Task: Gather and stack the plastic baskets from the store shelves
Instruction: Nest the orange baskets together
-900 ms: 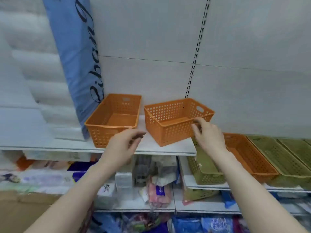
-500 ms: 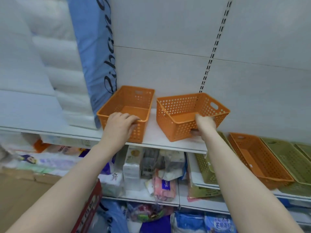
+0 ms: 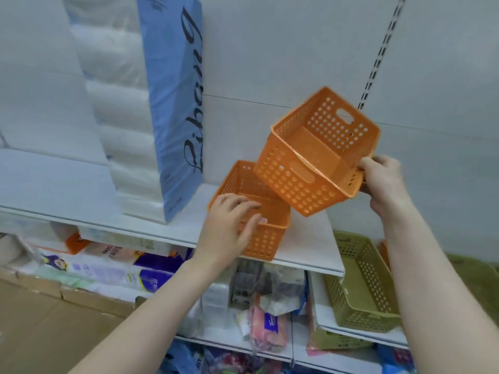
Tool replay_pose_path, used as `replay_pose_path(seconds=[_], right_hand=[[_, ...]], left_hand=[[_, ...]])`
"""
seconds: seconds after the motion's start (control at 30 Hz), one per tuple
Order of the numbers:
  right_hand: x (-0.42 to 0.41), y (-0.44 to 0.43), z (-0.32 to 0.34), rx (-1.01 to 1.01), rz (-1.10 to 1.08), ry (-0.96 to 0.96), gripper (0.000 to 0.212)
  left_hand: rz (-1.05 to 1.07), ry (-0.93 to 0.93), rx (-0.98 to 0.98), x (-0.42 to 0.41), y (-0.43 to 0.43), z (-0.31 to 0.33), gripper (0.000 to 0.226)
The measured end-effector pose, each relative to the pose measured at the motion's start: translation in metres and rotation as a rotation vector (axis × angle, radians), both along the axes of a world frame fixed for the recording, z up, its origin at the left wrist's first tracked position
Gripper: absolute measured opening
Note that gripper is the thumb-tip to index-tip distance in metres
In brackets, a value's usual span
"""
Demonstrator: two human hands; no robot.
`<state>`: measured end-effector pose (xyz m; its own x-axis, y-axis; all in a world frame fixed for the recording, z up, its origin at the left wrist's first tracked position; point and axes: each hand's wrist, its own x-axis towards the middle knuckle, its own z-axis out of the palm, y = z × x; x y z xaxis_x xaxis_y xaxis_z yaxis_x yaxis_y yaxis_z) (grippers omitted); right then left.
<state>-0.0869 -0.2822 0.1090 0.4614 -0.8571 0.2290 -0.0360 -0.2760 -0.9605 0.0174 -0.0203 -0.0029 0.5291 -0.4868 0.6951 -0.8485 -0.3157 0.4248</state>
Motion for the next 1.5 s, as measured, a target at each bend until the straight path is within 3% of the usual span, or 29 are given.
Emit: replay_pose_path(seconds=[0.1, 0.2, 0.27, 0.43, 0.57, 0.7, 0.87, 1.0, 1.17, 1.37, 1.5], right_hand=[[0.02, 0.019, -0.005, -0.007, 0.097, 0.041, 0.017], [0.041, 0.036, -0.015, -0.03, 0.165, 0.117, 0.018], [0.052, 0.045, -0.023, -0.028, 0.221, 0.192, 0.016], [0.059, 0.053, -0.047, -0.03, 0.275, 0.437, 0.019], [0.052, 0.056, -0.064, 0.004, 0.253, 0.589, 0.035], [0.032, 0.061, -0.07, 0.185, 0.319, 0.51, 0.025], [-0.019, 0.062, -0.082, 0.14, 0.268, 0.342, 0.02], [-0.081, 0.056, -0.1, 0.031, 0.098, 0.251, 0.022], [-0.159, 0.027, -0.119, -0.036, -0.025, 0.259, 0.022], [-0.244, -0.053, -0.142, -0.04, -0.138, 0.306, 0.022], [-0.301, -0.121, -0.157, -0.05, -0.163, 0.372, 0.024]], left_hand=[[0.118, 0.347, -0.178, 0.023, 0.02, 0.013, 0.034], [0.0, 0.83, -0.223, 0.049, 0.025, 0.017, 0.054], [-0.075, 1.026, -0.231, 0.055, 0.025, 0.019, 0.072], [-0.166, 1.046, -0.119, 0.051, 0.023, 0.026, 0.064], [-0.174, 1.031, -0.036, 0.052, 0.018, 0.021, 0.059], [-0.2, 1.06, -0.045, 0.051, 0.013, 0.02, 0.044], [-0.32, 1.063, -0.135, 0.022, 0.01, 0.02, 0.039], [-0.471, 0.99, -0.085, -0.021, -0.013, 0.019, 0.043], [-0.55, 0.872, 0.032, -0.076, -0.062, 0.012, 0.06], [-0.626, 0.794, 0.139, -0.145, -0.16, -0.011, 0.049], [-0.623, 0.818, 0.191, -0.197, -0.232, -0.034, 0.057]])
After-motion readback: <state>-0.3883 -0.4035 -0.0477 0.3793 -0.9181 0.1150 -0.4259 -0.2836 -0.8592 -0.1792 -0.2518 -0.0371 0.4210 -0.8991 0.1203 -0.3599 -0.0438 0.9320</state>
